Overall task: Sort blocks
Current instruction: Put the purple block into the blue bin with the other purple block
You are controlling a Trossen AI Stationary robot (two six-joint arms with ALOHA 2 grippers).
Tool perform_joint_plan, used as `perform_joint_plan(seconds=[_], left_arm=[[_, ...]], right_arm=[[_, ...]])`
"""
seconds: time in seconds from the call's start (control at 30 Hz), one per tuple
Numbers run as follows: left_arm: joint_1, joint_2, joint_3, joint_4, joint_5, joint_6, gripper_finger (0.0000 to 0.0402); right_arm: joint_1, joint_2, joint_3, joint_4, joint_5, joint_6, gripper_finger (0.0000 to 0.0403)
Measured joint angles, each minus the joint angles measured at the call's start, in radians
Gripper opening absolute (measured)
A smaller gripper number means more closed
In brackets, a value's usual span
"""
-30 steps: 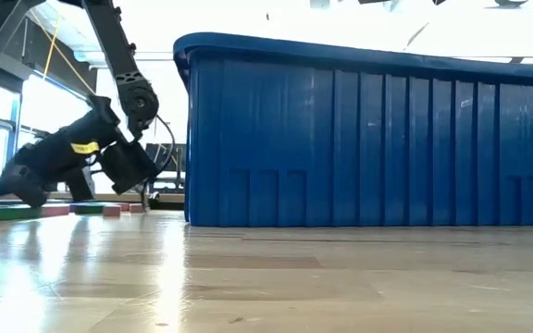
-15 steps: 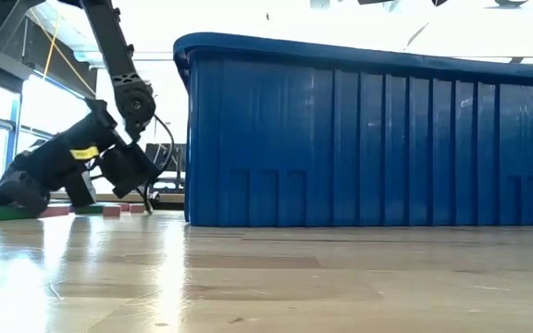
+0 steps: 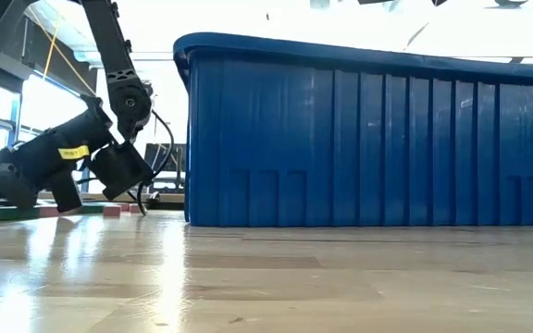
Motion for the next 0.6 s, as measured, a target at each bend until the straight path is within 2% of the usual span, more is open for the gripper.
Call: perform_joint_plan(seconds=[0.4,0.6], left_arm=[[-0.174,0.0,0.002,0.013,0.173,-0.06,0.0],[-0.252,0.0,0.048,0.025,0.208,-0.099,0.0]], right_arm=[[0.0,0.0,0.0,0.0,0.0,0.0,0.0169],[0.0,0.0,0.0,0.0,0.0,-0.004,0.0169]])
